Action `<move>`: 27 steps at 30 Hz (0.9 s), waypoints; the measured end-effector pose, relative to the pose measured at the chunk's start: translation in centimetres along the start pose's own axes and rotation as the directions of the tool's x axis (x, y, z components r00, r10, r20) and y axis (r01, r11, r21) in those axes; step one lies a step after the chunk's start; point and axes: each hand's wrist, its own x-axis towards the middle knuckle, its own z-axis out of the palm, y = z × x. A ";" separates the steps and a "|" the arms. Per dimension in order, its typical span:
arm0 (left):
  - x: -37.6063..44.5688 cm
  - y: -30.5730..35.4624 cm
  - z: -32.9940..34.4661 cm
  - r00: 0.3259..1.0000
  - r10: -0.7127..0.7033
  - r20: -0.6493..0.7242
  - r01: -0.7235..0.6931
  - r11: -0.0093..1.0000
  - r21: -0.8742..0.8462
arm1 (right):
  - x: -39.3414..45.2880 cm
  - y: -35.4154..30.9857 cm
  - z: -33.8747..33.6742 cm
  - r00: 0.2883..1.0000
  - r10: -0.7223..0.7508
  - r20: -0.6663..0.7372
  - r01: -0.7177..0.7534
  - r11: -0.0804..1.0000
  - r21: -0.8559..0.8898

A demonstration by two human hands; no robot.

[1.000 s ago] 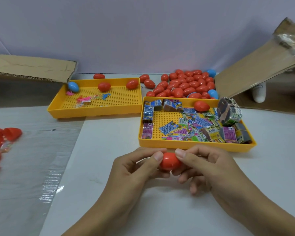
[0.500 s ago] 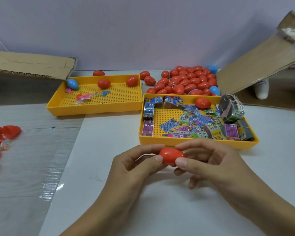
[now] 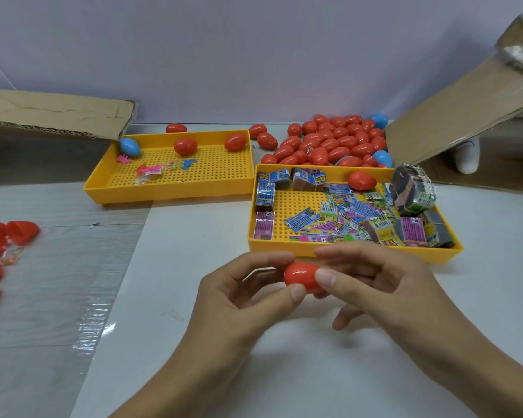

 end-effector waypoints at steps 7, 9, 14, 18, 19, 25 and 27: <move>0.1 -0.1 0.0 0.998 0.057 0.018 -0.057 0.998 0.008 | 0.0 0.3 0.0 0.996 -0.081 0.026 0.082 0.994 -0.070; 0.1 -0.1 0.0 0.998 0.054 0.023 -0.054 0.999 0.005 | 0.0 0.5 -0.1 0.992 -0.122 0.026 0.124 0.987 -0.102; 0.1 -0.1 0.1 0.997 0.071 0.025 -0.071 0.997 -0.005 | -0.3 0.8 0.0 0.974 -0.225 0.039 0.228 0.953 -0.198; 0.1 0.0 0.1 0.996 0.089 0.027 -0.088 0.996 -0.004 | -0.3 0.7 -0.2 0.964 -0.259 0.058 0.265 0.938 -0.222; 0.1 0.0 0.1 0.996 0.088 0.026 -0.088 0.996 -0.006 | -0.3 0.7 -0.2 0.964 -0.259 0.060 0.266 0.938 -0.222; -0.2 0.4 0.1 0.999 0.035 0.006 -0.035 0.998 0.044 | -0.2 0.6 0.0 0.979 -0.199 0.030 0.202 0.966 -0.159; -0.2 0.6 0.1 1.000 0.021 -0.002 -0.021 0.998 0.062 | -0.2 0.5 0.1 0.984 -0.176 0.019 0.177 0.975 -0.138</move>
